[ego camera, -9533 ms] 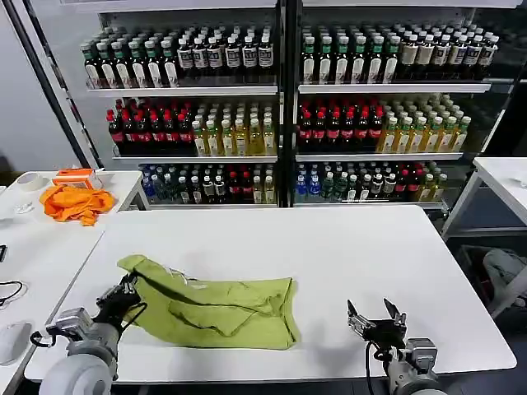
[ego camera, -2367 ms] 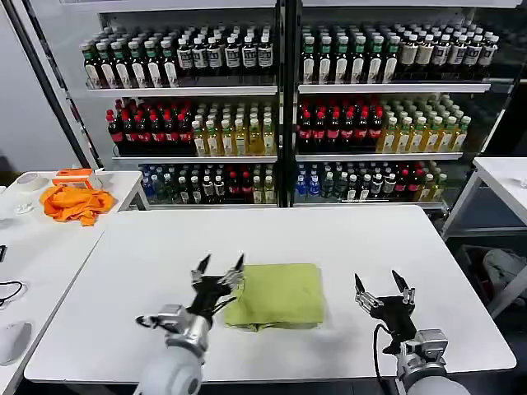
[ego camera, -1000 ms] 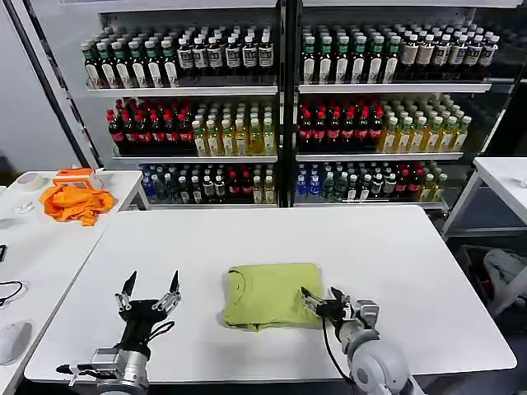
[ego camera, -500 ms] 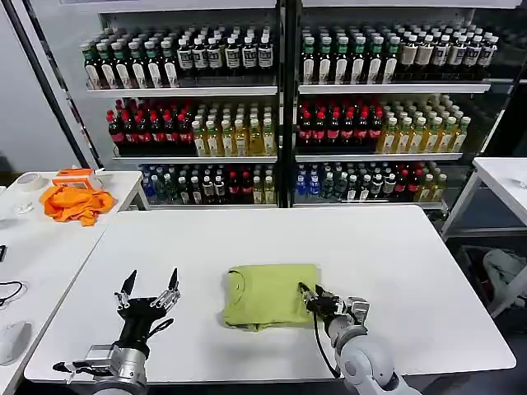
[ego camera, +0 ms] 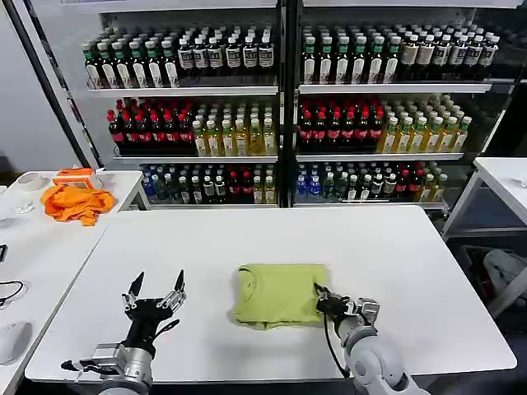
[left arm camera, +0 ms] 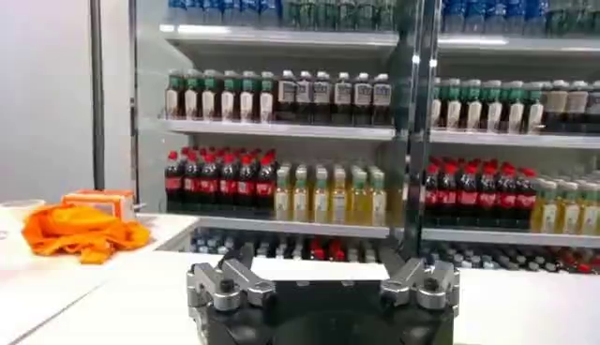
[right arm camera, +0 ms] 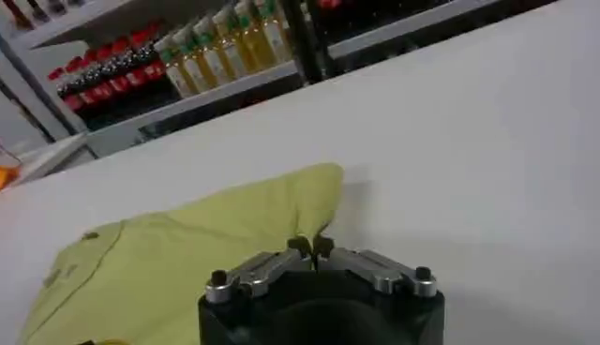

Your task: Fold and organize the clothes.

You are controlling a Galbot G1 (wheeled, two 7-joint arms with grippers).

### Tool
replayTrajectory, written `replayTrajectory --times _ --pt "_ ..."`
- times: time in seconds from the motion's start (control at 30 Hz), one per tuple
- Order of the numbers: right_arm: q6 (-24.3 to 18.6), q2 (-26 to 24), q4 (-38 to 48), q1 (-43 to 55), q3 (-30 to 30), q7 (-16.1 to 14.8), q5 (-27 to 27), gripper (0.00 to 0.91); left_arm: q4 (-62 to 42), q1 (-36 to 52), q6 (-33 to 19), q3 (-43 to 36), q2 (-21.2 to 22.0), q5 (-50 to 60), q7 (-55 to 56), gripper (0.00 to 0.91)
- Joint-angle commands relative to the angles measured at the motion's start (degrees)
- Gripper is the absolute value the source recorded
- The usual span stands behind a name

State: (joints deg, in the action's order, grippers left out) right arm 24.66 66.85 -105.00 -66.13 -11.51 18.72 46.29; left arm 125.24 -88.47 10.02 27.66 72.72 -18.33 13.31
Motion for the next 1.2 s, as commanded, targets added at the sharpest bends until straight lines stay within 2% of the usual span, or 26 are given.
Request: replayTrajectory --times 0.03,0.07,0.23,0.37,0.63,0.8,1.2 --pt "-1.5 -3.2 -0.4 -0.3 -3.7 -5.7 -6.5 0.312 -0.7 0.5 0.2 -0.9 0.4 -0.1 -0.1 0.907" --pt "-3.0 -3.1 -0.2 0.0 -3.4 -6.5 -8.7 0.907 -0.9 0.7 0.2 -1.1 0.5 0.0 -0.1 0.907" --pt "-11.0 -2.7 -1.0 -1.4 -3.7 -6.6 -25.9 0.907 -1.2 0.9 0.1 -1.8 1.1 1.3 -0.3 0.907" --pt "-16.3 -2.7 -4.4 -6.0 -7.0 -6.5 -31.6 0.907 -1.2 0.7 -0.2 -1.8 1.3 1.8 -0.4 0.907" --pt "-21.1 -2.3 -14.0 -15.9 -14.8 -6.2 -36.0 0.907 0.0 -0.3 0.3 -1.2 1.4 2.1 -0.7 0.907" --pt "-20.7 -2.2 -19.3 -20.1 -19.3 -6.5 -33.6 0.907 1.0 -1.1 0.9 -1.2 1.7 1.8 -1.2 0.907" --pt "-20.8 -0.7 -19.6 -22.5 -20.7 -8.2 -33.6 0.907 2.1 -1.0 1.5 -1.9 1.2 1.7 -2.5 0.907"
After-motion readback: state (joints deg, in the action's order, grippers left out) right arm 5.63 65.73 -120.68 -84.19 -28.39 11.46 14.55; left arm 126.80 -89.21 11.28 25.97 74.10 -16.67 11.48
